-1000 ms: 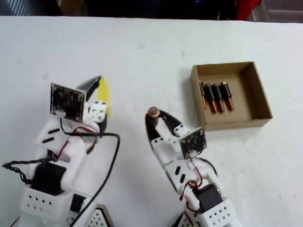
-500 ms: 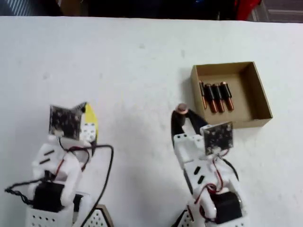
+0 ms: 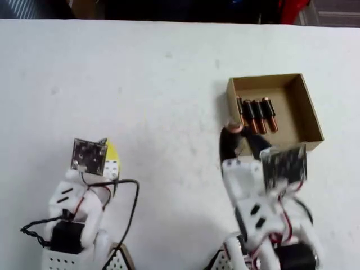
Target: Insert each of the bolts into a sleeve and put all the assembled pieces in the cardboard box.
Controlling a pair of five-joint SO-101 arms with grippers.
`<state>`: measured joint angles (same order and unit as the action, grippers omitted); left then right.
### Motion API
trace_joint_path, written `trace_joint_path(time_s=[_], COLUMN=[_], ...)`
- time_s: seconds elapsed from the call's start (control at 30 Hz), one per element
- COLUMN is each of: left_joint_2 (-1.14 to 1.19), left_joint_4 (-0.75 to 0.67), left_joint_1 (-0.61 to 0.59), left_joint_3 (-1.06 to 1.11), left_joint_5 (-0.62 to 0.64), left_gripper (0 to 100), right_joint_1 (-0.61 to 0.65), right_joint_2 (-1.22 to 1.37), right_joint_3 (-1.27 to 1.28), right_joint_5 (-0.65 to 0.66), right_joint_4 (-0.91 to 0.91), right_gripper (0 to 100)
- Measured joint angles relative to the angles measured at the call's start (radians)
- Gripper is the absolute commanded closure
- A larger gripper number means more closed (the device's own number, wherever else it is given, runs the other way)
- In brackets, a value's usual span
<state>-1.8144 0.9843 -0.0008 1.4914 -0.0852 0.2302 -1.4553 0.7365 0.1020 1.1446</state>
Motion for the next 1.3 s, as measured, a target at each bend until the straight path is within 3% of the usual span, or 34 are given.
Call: trace_joint_path(time_s=[0.27, 0.7, 1.03, 1.3], left_joint_2=[0.0, 0.0, 0.0, 0.0], left_joint_4=[0.0, 0.0, 0.144, 0.259], left_joint_1=[-0.14, -0.163, -0.163, -0.163], left_joint_3=[0.12, 0.204, 0.204, 0.204], left_joint_5=[-0.046, -0.058, -0.058, -0.058], left_gripper=[98, 98, 98, 97], right_joint_1=[-0.146, -0.356, -0.466, -0.499], right_joint_2=[0.436, 1.103, 1.703, 2.035], right_joint_3=[-0.258, -0.46, -0.807, -1.131], right_joint_5=[0.0, 0.127, 0.189, 0.242], right_joint_4=[0.002, -0.192, -0.221, -0.103], right_gripper=[98.1, 98.1, 98.1, 98.1])
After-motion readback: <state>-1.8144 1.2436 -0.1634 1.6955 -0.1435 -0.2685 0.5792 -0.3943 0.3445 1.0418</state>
